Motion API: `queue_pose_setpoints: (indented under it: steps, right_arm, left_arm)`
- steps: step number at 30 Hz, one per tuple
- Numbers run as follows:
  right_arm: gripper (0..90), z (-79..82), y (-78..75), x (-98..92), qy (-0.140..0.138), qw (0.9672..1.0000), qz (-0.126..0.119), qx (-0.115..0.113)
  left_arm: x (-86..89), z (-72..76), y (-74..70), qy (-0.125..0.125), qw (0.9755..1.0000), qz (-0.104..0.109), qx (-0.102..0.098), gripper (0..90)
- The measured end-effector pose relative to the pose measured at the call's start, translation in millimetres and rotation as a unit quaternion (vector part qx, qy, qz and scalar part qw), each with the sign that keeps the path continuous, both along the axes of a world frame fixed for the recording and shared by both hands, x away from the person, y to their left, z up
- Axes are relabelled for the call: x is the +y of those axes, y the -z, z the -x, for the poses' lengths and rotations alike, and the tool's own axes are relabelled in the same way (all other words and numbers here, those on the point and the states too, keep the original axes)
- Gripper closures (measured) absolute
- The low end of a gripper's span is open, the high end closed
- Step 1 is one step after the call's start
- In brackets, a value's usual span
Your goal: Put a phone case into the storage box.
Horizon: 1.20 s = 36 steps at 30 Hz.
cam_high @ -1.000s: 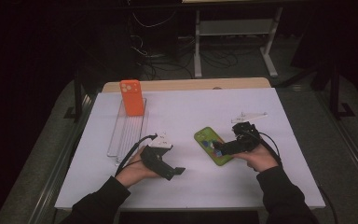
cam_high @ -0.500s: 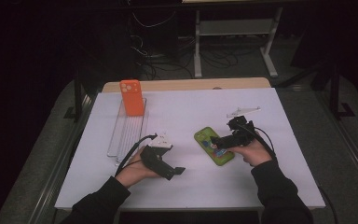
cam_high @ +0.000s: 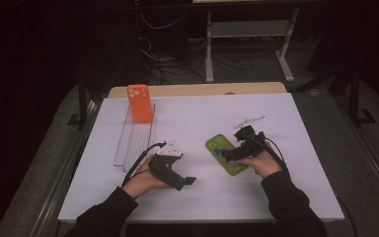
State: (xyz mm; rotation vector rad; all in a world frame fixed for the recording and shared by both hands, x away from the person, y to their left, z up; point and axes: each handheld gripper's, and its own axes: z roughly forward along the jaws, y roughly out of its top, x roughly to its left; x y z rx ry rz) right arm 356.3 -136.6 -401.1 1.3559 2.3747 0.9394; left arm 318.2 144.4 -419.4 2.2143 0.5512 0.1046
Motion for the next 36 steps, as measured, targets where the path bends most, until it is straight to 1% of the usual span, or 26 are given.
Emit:
queue_pose_setpoints:
  steps: [3, 5, 7, 9, 11, 13, 17, 21, 24, 28, 31, 35, 36]
  right_arm:
    - [0.0, 0.7, 5.5, 2.4, 0.002, 0.9999, 0.006, 0.011]
    - [0.0, 0.8, 9.8, 3.0, -0.002, 0.9998, 0.014, 0.012]
    - [0.0, 2.2, 14.2, 4.7, -0.005, 0.9996, 0.022, 0.019]
    - [0.0, 3.1, 16.8, 5.9, -0.006, 0.9995, 0.023, 0.022]
    - [0.0, 4.5, 19.6, 7.6, -0.008, 0.9991, 0.028, 0.03]
    - [0.0, 5.3, 22.6, 9.1, -0.01, 0.999, 0.032, 0.031]
    - [0.0, 7.3, 26.5, 11.3, -0.01, 0.9981, 0.041, 0.044]
    - [0.0, 7.8, 30.5, 13.0, -0.012, 0.9971, 0.058, 0.048]
    - [0.0, 9.3, 34.3, 13.7, -0.01, 0.9964, 0.062, 0.057]
    - [0.1, 9.4, 38.8, 14.6, -0.011, 0.9953, 0.072, 0.064]
    - [4.2, 9.5, 39.9, 14.9, -0.013, 0.9948, 0.078, 0.064]
    - [7.4, 10.3, 40.2, 14.6, -0.015, 0.995, 0.075, 0.064]
    - [8.6, 10.7, 40.1, 14.2, -0.011, 0.9953, 0.074, 0.062]
  left_arm:
    - [0.2, -0.2, 0.0, 0.001, 1.0, -0.002, -0.001, 0.0]
    - [0.1, -0.1, 0.2, 0.001, 1.0, -0.002, -0.001, 0.0]
    - [0.1, -0.1, 0.2, 0.0, 1.0, -0.002, -0.001, 0.0]
    - [0.0, -0.1, 0.2, 0.001, 1.0, -0.002, -0.001, 0.0]
    - [0.1, -0.1, 0.2, 0.001, 1.0, -0.003, -0.002, 0.0]
    - [0.1, -0.1, 0.3, 0.001, 1.0, -0.002, -0.001, 0.0]
    - [-0.2, 0.8, 0.5, -0.003, 1.0, -0.001, 0.003, 0.0]
    - [-0.3, 1.1, 0.6, -0.003, 1.0, -0.001, 0.005, 0.0]
    - [-0.3, 1.0, 0.6, -0.004, 1.0, -0.001, 0.005, 0.0]
    - [-0.4, 1.2, 0.7, -0.004, 1.0, -0.001, 0.005, 0.0]
    - [-0.4, 1.1, 0.7, -0.004, 1.0, -0.001, 0.005, 0.0]
    - [-0.4, 1.1, 0.8, -0.004, 1.0, -0.001, 0.005, 0.0]
    - [-0.4, 1.1, 0.8, -0.004, 1.0, -0.001, 0.005, 0.0]
